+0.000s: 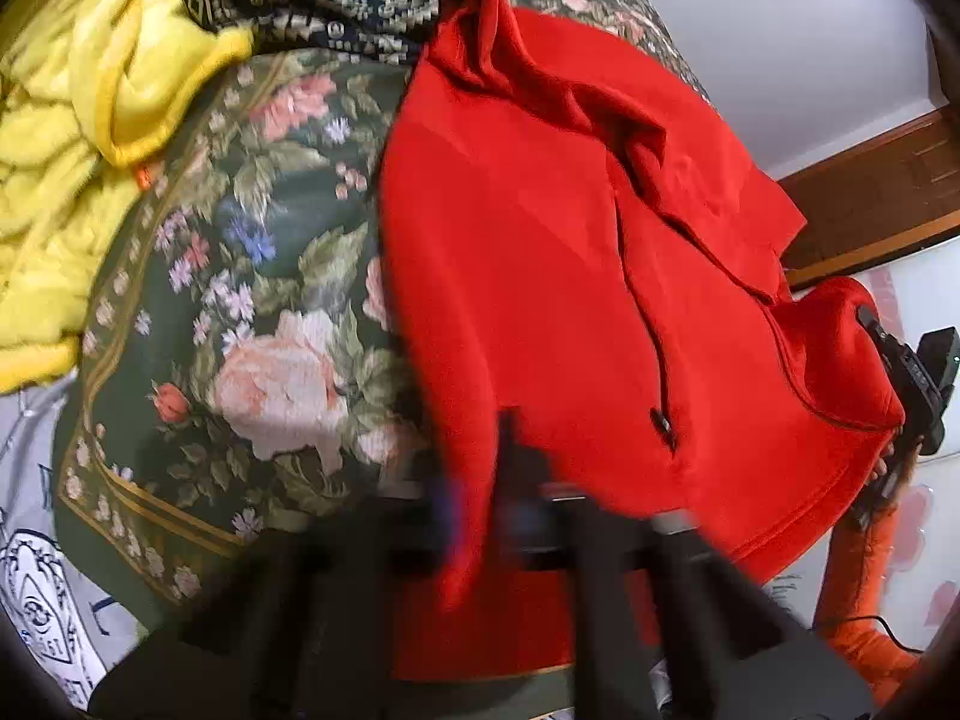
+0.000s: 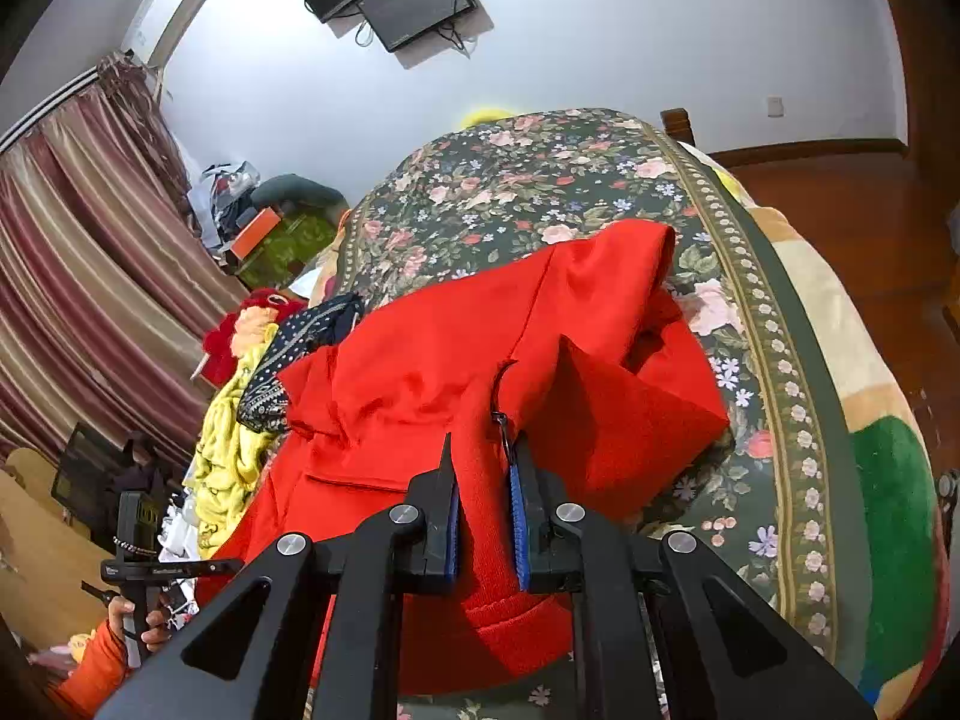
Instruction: Fold large clothes
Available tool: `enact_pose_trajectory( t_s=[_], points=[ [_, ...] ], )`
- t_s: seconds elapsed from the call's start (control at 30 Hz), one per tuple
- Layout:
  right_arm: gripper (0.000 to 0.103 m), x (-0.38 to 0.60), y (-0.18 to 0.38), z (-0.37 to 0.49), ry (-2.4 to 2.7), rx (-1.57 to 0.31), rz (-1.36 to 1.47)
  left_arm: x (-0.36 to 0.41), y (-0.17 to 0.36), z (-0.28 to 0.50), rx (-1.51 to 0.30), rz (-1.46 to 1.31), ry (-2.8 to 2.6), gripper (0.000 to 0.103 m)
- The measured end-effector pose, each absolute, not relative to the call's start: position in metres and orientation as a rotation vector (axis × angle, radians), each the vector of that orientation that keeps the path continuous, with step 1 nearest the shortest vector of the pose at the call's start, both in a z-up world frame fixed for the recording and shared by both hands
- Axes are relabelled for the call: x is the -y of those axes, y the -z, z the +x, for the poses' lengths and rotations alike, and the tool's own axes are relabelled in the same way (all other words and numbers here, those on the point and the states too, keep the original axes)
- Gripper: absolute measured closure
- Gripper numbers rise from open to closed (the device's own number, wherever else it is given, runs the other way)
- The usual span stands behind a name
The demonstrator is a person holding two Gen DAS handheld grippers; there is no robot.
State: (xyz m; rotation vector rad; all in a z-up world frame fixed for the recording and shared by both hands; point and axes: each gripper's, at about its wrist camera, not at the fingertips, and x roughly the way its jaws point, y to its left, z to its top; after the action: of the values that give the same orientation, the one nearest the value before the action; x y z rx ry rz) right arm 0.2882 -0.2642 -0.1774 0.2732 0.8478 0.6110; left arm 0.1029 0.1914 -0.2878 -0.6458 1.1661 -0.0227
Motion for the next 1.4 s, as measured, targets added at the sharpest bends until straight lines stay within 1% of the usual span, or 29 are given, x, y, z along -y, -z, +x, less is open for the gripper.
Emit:
enact_pose_trajectory(
  t_s=[0.1, 0.3, 0.5, 0.6, 0.67, 0.77, 0.9, 1.03, 1.1, 1.2, 1.3, 1.4],
  points=[
    [0.093, 0.261, 0.174, 0.291, -0.615, -0.841, 0.266, -0.188, 0.267, 0.112, -1.11, -0.57, -0.009, 0.099],
    [0.093, 0.253, 0.158, 0.302, -0.609, -0.804, 0.237, -0.19, 0.205, 0.15, -0.957, -0.46, -0.027, 0.099],
    [0.093, 0.248, 0.14, 0.34, -0.571, -0.759, 0.224, -0.205, 0.148, 0.225, -0.814, -0.365, -0.052, 0.099],
    [0.093, 0.246, 0.138, 0.374, -0.539, -0.758, 0.24, -0.215, 0.142, 0.271, -0.801, -0.394, -0.068, 0.099],
    [0.093, 0.245, 0.141, 0.4, -0.517, -0.769, 0.262, -0.223, 0.147, 0.296, -0.807, -0.41, -0.082, 0.099],
    [0.093, 0.239, 0.154, 0.443, -0.478, -0.806, 0.284, -0.233, 0.169, 0.335, -0.843, -0.434, -0.123, 0.099],
    [0.092, 0.236, 0.185, 0.487, -0.428, -0.875, 0.285, -0.25, 0.227, 0.381, -0.955, -0.454, -0.197, 0.099],
    [0.092, 0.246, 0.215, 0.51, -0.412, -0.939, 0.321, -0.255, 0.282, 0.401, -1.058, -0.484, -0.236, 0.097],
    [0.09, 0.254, 0.218, 0.511, -0.421, -0.941, 0.333, -0.254, 0.294, 0.403, -1.073, -0.478, -0.244, 0.096],
    [0.089, 0.265, 0.21, 0.507, -0.375, -0.909, 0.264, -0.251, 0.301, 0.405, -1.073, -0.43, -0.269, 0.095],
    [0.089, 0.294, 0.187, 0.497, -0.121, -0.818, 0.138, -0.247, 0.301, 0.409, -1.094, -0.368, -0.302, 0.095],
    [0.089, 0.321, 0.173, 0.486, -0.128, -0.832, 0.141, -0.241, 0.293, 0.415, -1.137, -0.266, -0.275, 0.094]
  ],
)
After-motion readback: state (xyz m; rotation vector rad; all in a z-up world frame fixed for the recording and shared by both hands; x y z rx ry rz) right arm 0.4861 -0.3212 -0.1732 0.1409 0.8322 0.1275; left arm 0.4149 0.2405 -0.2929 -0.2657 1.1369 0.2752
